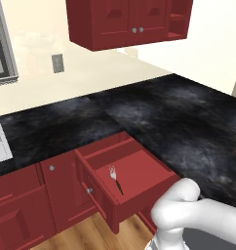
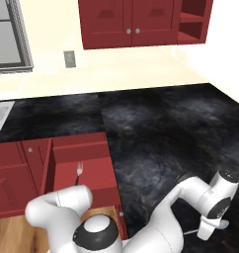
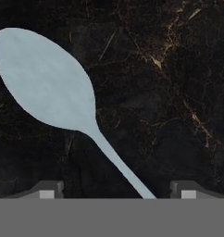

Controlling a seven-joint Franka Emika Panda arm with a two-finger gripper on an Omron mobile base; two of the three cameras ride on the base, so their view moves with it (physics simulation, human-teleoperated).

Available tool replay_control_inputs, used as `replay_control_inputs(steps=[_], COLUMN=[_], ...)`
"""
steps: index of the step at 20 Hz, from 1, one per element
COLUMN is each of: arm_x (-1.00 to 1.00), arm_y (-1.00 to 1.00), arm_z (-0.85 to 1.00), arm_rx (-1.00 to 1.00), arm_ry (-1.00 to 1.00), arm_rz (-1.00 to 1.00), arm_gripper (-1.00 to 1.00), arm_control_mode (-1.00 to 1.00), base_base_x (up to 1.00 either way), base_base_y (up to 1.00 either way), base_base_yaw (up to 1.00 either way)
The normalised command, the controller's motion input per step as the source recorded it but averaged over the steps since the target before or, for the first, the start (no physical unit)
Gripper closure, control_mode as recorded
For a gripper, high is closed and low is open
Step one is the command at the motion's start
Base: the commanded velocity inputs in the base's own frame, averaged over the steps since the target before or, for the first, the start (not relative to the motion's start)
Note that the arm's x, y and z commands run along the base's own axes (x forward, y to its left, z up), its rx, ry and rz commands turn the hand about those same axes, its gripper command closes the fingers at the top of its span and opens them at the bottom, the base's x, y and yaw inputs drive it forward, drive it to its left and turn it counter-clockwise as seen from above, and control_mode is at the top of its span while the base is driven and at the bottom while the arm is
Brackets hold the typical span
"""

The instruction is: Organize the utensils by type. Pick up the wooden spoons from the counter and place them in the open cabinet. Then pick up the metallic utensils from the counter and place them in the open drawer.

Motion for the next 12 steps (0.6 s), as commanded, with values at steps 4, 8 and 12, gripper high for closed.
replay_control_inputs(steps=[4,8,12], arm_x=[-0.18,-0.16,-0.2], arm_y=[-0.25,-0.27,-0.31], arm_z=[-0.35,-0.27,-0.24], arm_rx=[-0.05,-0.01,0.0], arm_ry=[-0.01,0.0,0.0], arm_rz=[0.0,0.0,0.0], arm_gripper=[-1.0,-1.0,-1.0], arm_control_mode=[-1.0,-1.0,-1.0], base_base_x=[0.0,0.0,0.0], base_base_y=[0.0,0.0,0.0], base_base_yaw=[0.0,0.0,0.0])
